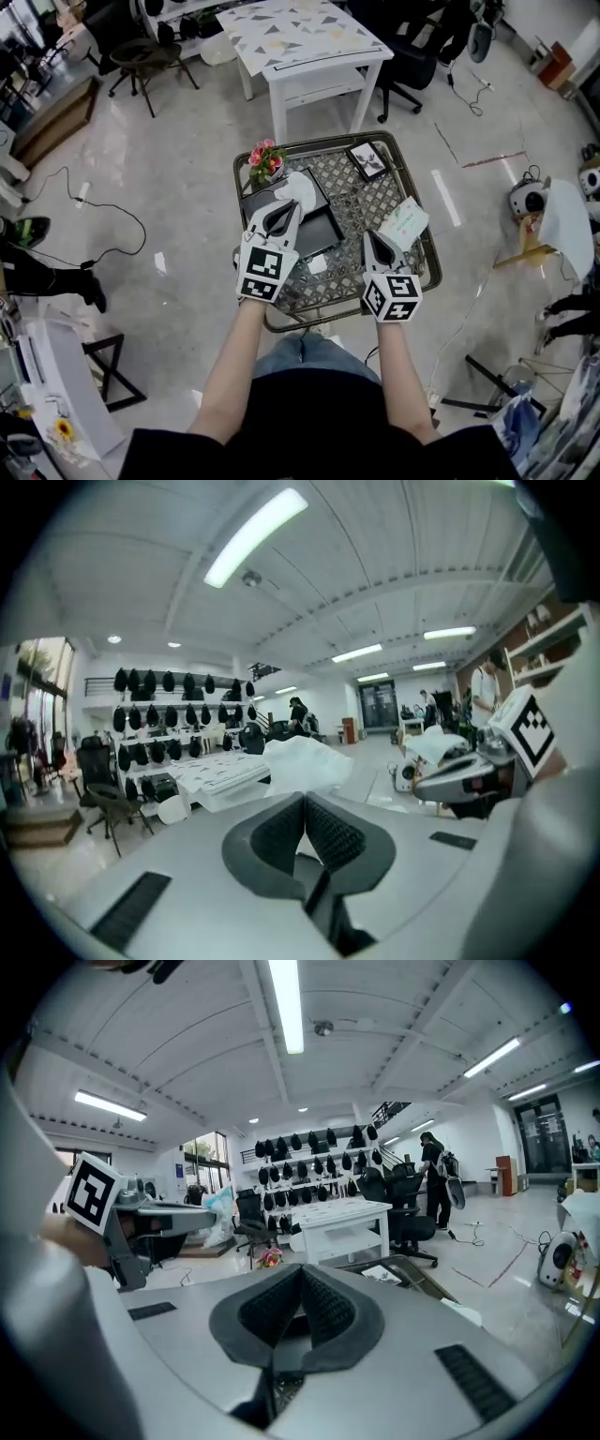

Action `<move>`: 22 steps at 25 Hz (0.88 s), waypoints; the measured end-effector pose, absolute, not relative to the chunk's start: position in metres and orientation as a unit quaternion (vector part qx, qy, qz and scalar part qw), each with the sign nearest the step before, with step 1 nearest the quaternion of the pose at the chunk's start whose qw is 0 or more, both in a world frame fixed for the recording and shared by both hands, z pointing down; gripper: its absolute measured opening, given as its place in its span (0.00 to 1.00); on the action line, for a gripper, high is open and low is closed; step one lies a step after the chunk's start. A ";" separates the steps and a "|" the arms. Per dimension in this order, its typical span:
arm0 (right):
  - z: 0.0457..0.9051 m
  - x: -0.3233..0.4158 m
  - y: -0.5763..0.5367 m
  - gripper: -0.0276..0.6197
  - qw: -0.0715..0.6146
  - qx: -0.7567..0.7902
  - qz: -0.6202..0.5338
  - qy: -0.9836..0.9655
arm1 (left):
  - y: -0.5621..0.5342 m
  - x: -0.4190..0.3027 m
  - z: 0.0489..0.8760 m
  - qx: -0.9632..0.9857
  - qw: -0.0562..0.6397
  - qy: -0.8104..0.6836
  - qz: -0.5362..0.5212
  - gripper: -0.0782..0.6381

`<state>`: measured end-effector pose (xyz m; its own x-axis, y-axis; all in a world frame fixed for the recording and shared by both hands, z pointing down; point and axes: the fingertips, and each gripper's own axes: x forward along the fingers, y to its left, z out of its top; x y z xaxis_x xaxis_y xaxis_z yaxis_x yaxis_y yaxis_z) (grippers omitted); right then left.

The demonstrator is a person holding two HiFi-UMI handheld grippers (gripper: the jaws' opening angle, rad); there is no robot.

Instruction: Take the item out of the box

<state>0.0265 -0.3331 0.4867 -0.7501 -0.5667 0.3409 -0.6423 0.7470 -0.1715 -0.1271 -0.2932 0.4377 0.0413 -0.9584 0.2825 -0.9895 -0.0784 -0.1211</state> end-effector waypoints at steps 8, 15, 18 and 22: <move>0.441 0.031 -0.331 0.05 0.058 0.344 0.107 -0.931 | -0.268 -0.137 0.408 0.699 0.031 -0.713 0.049 0.14; 0.419 0.034 -0.326 0.05 0.027 0.350 0.079 -0.933 | -0.254 -0.131 0.418 0.699 0.030 -0.713 0.046 0.14; 0.418 0.038 -0.324 0.05 0.024 0.353 0.076 -0.932 | -0.251 -0.131 0.418 0.698 0.027 -0.714 0.047 0.14; 0.420 0.043 -0.318 0.05 0.024 0.355 0.079 -0.931 | -0.247 -0.128 0.414 0.700 0.022 -0.712 0.048 0.14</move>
<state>0.0425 -0.3184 0.4197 -0.7465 -0.6577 0.1010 -0.6653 0.7351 -0.1304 -0.1277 -0.2469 0.4139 -0.0198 -0.9949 0.0985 -0.9991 0.0160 -0.0389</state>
